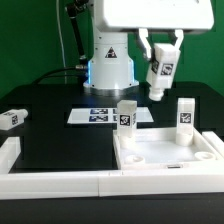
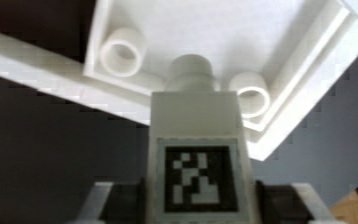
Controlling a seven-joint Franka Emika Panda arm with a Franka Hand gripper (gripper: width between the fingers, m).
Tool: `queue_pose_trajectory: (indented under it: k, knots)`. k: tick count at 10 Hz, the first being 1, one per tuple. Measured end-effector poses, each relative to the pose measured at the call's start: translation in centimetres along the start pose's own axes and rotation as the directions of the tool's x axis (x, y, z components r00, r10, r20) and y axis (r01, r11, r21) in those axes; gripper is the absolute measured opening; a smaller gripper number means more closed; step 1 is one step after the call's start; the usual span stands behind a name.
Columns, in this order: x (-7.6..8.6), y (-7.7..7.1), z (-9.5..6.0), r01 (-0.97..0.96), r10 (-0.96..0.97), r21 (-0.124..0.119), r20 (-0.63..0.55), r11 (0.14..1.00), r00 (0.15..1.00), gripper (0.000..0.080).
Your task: Assemble square table
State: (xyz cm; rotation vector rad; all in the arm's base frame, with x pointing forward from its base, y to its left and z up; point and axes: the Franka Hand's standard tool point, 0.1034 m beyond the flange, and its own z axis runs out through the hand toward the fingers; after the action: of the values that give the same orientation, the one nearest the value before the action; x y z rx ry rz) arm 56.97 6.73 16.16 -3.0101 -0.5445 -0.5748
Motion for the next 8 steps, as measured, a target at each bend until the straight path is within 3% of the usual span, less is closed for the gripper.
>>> queue_pose_trajectory:
  k: [2, 3, 5, 6, 7, 8]
  knots:
    - [3.2, -2.9, 0.6, -0.069, 0.069, 0.026, -0.01, 0.997, 0.998, 0.029]
    - [2.7, -2.2, 0.6, -0.065, 0.066, 0.018, -0.009, 0.998, 0.998, 0.029]
    - [2.5, -2.1, 0.7, -0.074, 0.075, 0.017, -0.005, 0.997, 0.997, 0.029]
    - [2.2, -1.7, 0.8, -0.062, 0.062, 0.012, -0.013, 0.998, 0.998, 0.029]
    - [0.1, 0.0, 1.3, -0.035, 0.034, -0.007, -0.031, 0.999, 0.999, 0.029]
    - [-2.0, 1.2, 1.9, -0.035, 0.035, -0.005, -0.021, 0.999, 0.999, 0.029]
